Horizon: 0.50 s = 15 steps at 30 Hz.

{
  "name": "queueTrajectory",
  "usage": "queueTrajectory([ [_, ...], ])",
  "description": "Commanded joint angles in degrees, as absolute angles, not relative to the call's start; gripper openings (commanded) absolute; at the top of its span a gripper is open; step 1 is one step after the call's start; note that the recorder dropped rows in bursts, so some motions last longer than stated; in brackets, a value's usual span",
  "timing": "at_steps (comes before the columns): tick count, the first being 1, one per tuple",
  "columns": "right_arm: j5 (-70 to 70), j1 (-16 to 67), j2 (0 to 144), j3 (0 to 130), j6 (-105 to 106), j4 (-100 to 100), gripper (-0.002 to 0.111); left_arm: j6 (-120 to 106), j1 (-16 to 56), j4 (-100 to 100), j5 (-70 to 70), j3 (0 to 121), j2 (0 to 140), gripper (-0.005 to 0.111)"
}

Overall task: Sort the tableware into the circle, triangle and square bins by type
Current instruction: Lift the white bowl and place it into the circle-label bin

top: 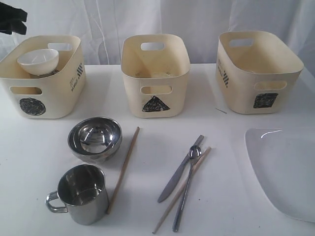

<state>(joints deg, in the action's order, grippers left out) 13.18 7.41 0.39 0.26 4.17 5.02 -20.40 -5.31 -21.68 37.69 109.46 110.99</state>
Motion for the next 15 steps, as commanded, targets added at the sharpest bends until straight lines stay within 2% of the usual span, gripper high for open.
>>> queueTrajectory([
  [1,12.56,7.58,0.0,0.0,4.27,5.3,0.0,-23.22,-4.51,-25.62,39.9,100.73,103.21,0.045],
  [6,12.56,7.58,0.0,0.0,4.27,5.3,0.0,-25.88,-3.87,-27.25,38.46,86.65,95.07,0.045],
  [10,12.67,7.58,0.0,0.0,4.27,5.3,0.0,-31.52,-2.67,-36.54,31.31,72.18,87.23,0.045],
  [15,12.55,7.58,0.0,0.0,4.27,5.3,0.0,-38.46,3.11,-45.06,27.96,60.41,83.29,0.045],
])
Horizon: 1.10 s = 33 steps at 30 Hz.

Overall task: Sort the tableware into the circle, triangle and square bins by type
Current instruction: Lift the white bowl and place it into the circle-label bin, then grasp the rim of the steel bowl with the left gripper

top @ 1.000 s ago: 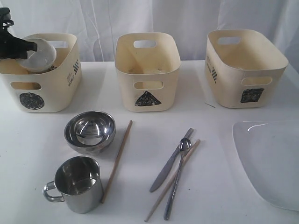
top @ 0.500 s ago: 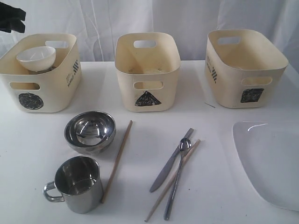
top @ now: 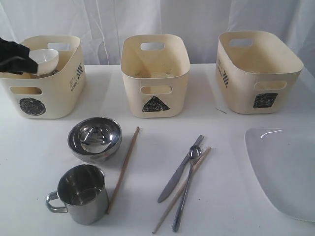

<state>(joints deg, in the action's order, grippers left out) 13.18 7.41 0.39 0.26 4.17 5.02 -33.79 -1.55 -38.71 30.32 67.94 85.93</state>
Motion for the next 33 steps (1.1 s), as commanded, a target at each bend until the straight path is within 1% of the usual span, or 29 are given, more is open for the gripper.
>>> queueTrajectory([
  [1,12.55,7.58,0.0,0.0,4.27,5.3,0.0,-38.58,4.36,-45.06,27.31,59.12,83.29,0.045],
  [3,12.55,7.58,0.0,0.0,4.27,5.3,0.0,-38.72,7.44,-45.06,23.33,56.16,83.64,0.048],
  [5,12.55,7.58,0.0,0.0,4.27,5.3,0.0,-38.72,9.61,-45.06,19.42,54.32,84.05,0.054],
  [7,12.55,7.58,0.0,0.0,4.27,5.3,0.0,-38.72,11.0,-45.06,17.05,53.38,84.83,0.06],
  [9,12.55,7.58,0.0,0.0,4.27,5.3,0.0,-38.72,11.73,-45.06,15.81,53.12,85.88,0.062],
  [22,12.55,7.58,0.0,0.0,4.27,5.3,0.0,-38.72,11.84,-47.16,13.31,53.12,97.35,0.062],
  [30,12.55,7.58,0.0,0.0,4.27,5.3,0.0,-39.44,14.14,-47.85,10.32,53.34,102.83,0.062],
  [32,12.55,7.58,0.0,0.0,4.27,5.3,0.0,-39.44,14.8,-47.85,8.45,53.34,104.08,0.059],
  [33,12.55,7.58,0.0,0.0,4.27,5.3,0.0,-39.44,15.07,-47.85,7.32,53.34,104.58,0.054],
])
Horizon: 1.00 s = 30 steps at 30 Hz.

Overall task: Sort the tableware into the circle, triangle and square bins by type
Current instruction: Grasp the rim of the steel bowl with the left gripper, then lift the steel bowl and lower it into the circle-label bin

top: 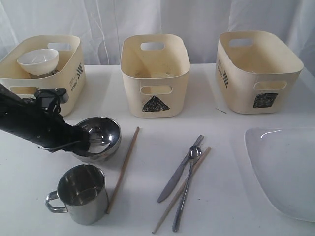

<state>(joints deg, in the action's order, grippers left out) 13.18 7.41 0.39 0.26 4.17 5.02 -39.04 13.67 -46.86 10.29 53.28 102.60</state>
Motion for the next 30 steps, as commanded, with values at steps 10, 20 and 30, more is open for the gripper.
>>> queueTrajectory([
  [10,12.55,7.58,0.0,0.0,4.27,5.3,0.0,-40.45,14.95,-45.21,-2.44,53.46,99.3,0.0],
  [20,12.55,7.58,0.0,0.0,4.27,5.3,0.0,-46.23,12.55,-44.4,-4.72,58.93,84.63,0.0],
  [30,12.55,7.58,0.0,0.0,4.27,5.3,0.0,-41.04,-2.01,-44.79,3.69,83.32,96.38,0.0],
])
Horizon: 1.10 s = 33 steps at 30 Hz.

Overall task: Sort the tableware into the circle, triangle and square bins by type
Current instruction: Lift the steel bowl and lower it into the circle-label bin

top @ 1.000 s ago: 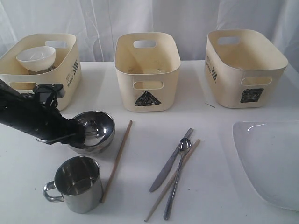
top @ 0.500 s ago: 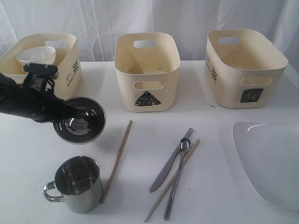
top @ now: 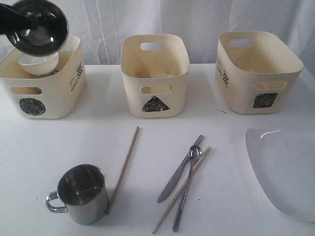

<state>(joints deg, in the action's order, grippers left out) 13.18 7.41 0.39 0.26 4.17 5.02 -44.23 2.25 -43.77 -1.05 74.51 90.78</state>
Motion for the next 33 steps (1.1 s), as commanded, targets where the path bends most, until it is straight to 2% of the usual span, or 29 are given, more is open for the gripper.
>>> queueTrajectory([
  [1,12.55,7.58,0.0,0.0,4.27,5.3,0.0,-40.41,-2.88,-44.79,4.48,85.77,98.28,0.0],
  [13,12.55,7.58,0.0,0.0,4.27,5.3,0.0,-38.97,-5.68,-44.22,7.75,104.52,117.75,0.0],
  [27,12.55,7.58,0.0,0.0,4.27,5.3,0.0,-39.32,-7.07,-39.62,10.99,107.77,125.43,0.0],
  [29,12.55,7.58,0.0,0.0,4.27,5.3,0.0,-39.32,-7.18,-39.62,12.65,108.21,125.33,0.006],
  [33,12.55,7.58,0.0,0.0,4.27,5.3,0.0,-39.16,-7.29,-39.62,15.53,109.72,124.97,0.035],
])
